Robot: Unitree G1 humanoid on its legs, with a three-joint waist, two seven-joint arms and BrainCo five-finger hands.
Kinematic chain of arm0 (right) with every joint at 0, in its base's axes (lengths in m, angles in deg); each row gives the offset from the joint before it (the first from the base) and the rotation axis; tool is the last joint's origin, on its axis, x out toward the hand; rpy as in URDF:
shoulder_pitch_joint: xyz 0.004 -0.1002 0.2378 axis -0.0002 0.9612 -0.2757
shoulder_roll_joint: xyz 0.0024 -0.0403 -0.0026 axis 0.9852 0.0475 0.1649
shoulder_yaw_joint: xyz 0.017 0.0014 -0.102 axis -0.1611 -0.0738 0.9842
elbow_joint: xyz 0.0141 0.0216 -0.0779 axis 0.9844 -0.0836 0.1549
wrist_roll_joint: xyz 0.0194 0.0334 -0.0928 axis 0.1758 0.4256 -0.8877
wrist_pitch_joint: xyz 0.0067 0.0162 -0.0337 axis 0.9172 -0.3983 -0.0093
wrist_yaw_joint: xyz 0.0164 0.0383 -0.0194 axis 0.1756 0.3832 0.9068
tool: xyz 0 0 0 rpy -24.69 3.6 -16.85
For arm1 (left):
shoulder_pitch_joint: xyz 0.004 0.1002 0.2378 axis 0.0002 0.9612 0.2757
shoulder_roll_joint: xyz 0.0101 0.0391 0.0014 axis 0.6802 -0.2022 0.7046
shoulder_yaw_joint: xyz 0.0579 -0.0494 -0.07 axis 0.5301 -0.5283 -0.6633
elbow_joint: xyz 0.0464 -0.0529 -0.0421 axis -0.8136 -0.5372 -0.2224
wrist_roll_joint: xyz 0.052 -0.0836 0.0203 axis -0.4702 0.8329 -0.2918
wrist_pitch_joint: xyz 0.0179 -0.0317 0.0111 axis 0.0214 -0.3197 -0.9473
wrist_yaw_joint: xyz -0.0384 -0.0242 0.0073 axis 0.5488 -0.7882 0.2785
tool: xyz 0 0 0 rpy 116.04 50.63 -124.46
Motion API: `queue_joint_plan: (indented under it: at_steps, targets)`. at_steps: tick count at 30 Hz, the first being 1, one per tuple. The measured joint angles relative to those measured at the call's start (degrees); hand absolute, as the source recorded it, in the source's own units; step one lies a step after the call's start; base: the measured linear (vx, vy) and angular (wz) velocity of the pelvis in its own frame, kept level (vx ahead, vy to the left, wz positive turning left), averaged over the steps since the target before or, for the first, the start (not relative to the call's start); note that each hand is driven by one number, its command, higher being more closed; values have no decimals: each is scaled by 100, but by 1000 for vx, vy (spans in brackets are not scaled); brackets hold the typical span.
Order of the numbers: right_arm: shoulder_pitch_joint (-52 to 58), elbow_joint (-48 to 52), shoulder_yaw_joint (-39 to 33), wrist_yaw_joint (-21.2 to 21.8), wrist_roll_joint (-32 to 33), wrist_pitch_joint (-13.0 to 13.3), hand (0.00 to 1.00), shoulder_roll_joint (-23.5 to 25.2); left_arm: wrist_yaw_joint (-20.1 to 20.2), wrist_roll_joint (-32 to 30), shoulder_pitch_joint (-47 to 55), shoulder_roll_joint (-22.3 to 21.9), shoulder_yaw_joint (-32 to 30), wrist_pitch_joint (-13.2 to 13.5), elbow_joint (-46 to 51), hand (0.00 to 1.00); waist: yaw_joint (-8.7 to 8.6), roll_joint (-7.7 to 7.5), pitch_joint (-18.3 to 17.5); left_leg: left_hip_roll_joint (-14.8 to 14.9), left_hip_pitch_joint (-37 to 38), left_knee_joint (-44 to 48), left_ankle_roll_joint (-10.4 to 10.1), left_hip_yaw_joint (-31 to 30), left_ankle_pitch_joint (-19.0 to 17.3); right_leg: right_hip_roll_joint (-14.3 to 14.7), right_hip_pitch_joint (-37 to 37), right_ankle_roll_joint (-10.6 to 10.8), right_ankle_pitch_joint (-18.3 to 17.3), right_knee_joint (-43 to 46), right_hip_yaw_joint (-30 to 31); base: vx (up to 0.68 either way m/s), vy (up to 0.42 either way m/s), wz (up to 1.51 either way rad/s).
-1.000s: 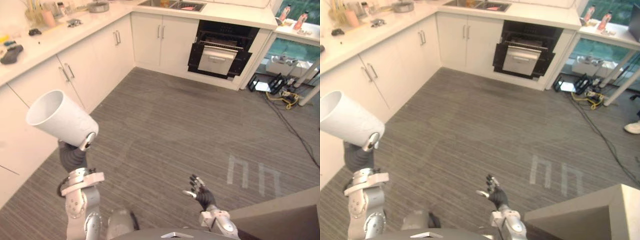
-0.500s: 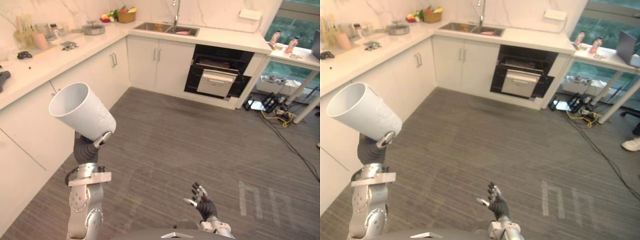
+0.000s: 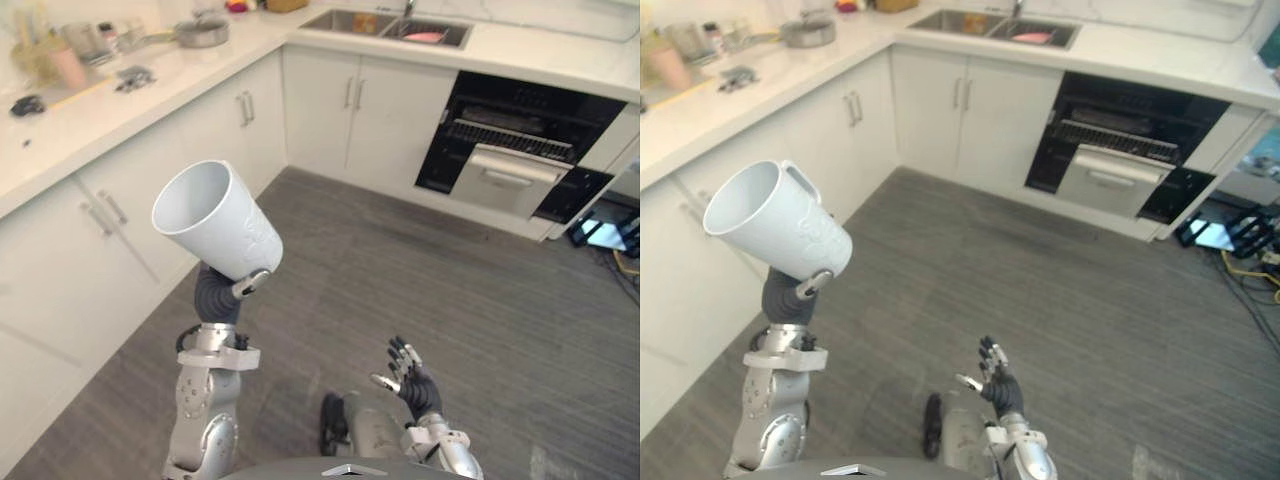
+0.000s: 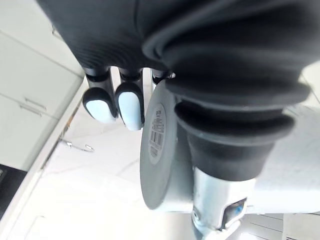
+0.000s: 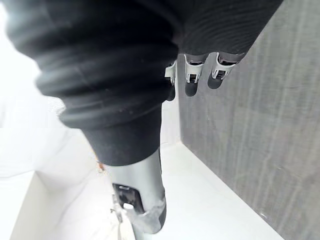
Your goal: Walk over to the sink, pick up the cup, carry it to the dishwasher, place the cup inside the dishwasher, then close the dishwasher door
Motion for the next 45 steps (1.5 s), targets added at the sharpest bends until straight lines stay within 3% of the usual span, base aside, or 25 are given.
queue_joint_plan:
  at_steps: [2,4,8,10,13,14,15,16,17,19,20,21,22,23,25,26,28,31,32,33,34,38,39,41,45]
  targets:
    - [63,219,15,-68,0,16,0,-5,-22,-103,5,-69,93,4,-9,100,15,12,8,228,-1030,1592,42,-10,31,288,615,-94,-147,-440,101,579,-179,-27]
    - [66,223,9,-341,128,96,0,-16,-100,-227,9,-106,93,8,-8,100,214,-38,19,203,-2272,2293,386,182,-694,527,1508,-114,-167,-1253,399,641,-182,-51]
    - [-258,234,-34,-437,451,158,0,-180,-267,-209,15,-27,106,-9,-34,100,484,-90,-4,102,-3348,522,392,835,-1554,611,2451,-67,-207,-2050,1065,567,-60,-84]
    - [-612,216,-28,-423,449,154,0,-331,-350,-216,133,69,157,-50,-58,100,507,-145,-40,-530,-3252,-2432,148,960,-1205,419,2860,172,-387,-2201,1606,599,98,-100]
    - [-666,220,-19,-407,396,158,0,-417,-513,-226,391,82,174,-45,-41,100,633,-21,-121,-726,-3422,-3771,-31,867,-450,451,3223,278,-667,-2092,2411,734,278,-112]
    - [-616,210,-17,-397,373,151,0,-368,-530,-227,435,94,177,-39,-41,100,695,-24,-163,-729,-3429,-3548,137,857,-97,465,3300,270,-781,-1992,2564,883,358,-114]
    - [-495,204,9,-401,360,138,0,-198,-530,-226,511,234,176,-36,-71,100,740,-242,-264,-836,-3477,-3220,547,899,252,333,3364,388,-907,-1729,2670,768,293,-36]
    - [-410,182,32,-409,334,117,0,-82,-504,-225,475,355,158,-32,-74,100,657,-529,-331,-995,-3486,-2881,894,882,-35,123,3244,455,-876,-1323,2667,906,339,-4]
    - [-410,172,85,-418,330,111,0,-62,-500,-227,438,394,149,-26,-74,100,648,-631,-367,-1038,-3507,-2729,913,930,-172,63,3152,616,-818,-1082,2672,748,257,17]
    - [-595,-20,147,-429,329,111,0,6,-506,-225,378,470,-67,-23,-80,100,642,-836,-423,-1043,-3405,-2363,1060,1034,-462,-44,3009,1282,-271,-513,2593,675,218,-18]
    - [-896,-230,72,-479,334,169,0,150,-510,-220,348,507,-327,-16,-69,100,714,-691,-297,-822,-3341,-1526,1286,1261,-838,85,2998,1862,799,-26,2161,561,252,-27]
    - [-828,-248,52,-533,337,256,0,213,-502,-217,330,561,-372,-10,-52,100,685,-764,-279,-961,-3064,-1803,994,1184,-1035,-100,2920,2065,1187,441,1835,518,345,-52]
    - [-823,-167,116,-565,351,422,0,240,-518,-189,347,558,-489,65,138,100,695,-971,-303,-1336,-2322,-2546,1104,1304,-1232,-1046,2086,1563,1542,2593,1004,317,257,-36]
    - [-833,-68,141,-564,350,450,0,241,-529,-188,282,530,-459,61,136,100,643,-1052,-320,-1491,-2071,-2624,1191,1318,-1433,-1654,1499,796,1251,3673,655,315,195,-42]
    - [-856,52,127,-563,338,610,0,222,-630,-301,268,491,-316,-5,121,100,458,-794,-217,-1389,-1539,-2803,1225,1348,-1679,-2095,652,145,854,4293,207,329,122,-19]
    - [-843,112,117,-566,340,639,0,222,-655,-352,267,499,-294,-9,125,100,391,-689,-197,-1312,-1365,-2907,1185,1348,-1715,-2082,404,187,703,4190,123,373,149,-20]
    - [-795,726,100,-667,346,670,0,258,-741,-451,162,576,-270,-78,183,100,181,-547,-151,-1139,-662,-3450,945,1402,-1715,-1869,-209,793,279,2498,-391,499,98,-18]
    - [-769,1254,-163,-695,348,803,0,261,-762,-449,151,680,-353,-160,173,100,163,-588,-124,-1080,-44,-3675,752,1463,-1825,-1316,-12,896,496,-125,-1168,448,-21,-17]
    - [-770,1333,-227,-730,349,820,0,254,-755,-450,159,700,-382,-163,166,100,164,-613,-115,-1097,57,-3687,697,1462,-1897,-1225,66,881,650,-533,-1275,563,-76,-9]
    - [-769,1549,-380,-917,393,911,0,217,-742,-449,178,734,-447,-167,166,100,154,-801,-114,-1296,332,-3709,616,1389,-2162,-1205,268,549,1519,-1143,-1686,637,-104,-25]
    - [-974,1611,-524,-1084,452,963,0,-103,-735,-453,178,541,-452,-146,-71,100,190,-601,-132,-1287,598,-3717,606,1314,-2566,-1193,293,-433,908,-739,-1797,597,-79,-44]
    - [-1106,2099,-649,-1526,450,923,0,-226,-767,-543,174,511,-138,-153,-158,100,127,-197,-201,-941,335,-2557,910,1343,-2659,-890,281,-261,154,-348,-1591,412,-96,-40]
    - [-1105,2309,-737,-1602,452,841,0,-206,-754,-573,77,516,5,-167,-158,100,134,-163,-179,-662,-105,-1339,986,1340,-2402,-678,546,-236,119,-632,-1580,276,-90,-23]
    - [-1093,2796,-772,-1703,472,777,0,-202,-747,-573,24,513,188,-175,-160,100,157,-203,-131,39,-1004,685,525,1338,-1552,-297,1165,-196,151,-1278,-1443,383,-84,-29]
    - [-1008,3218,-843,-1819,437,1025,0,-244,-693,-682,91,505,353,-179,-182,100,262,-344,-121,462,-1929,727,499,1410,-1820,-130,1908,-52,130,-1970,-1110,413,-66,-52]
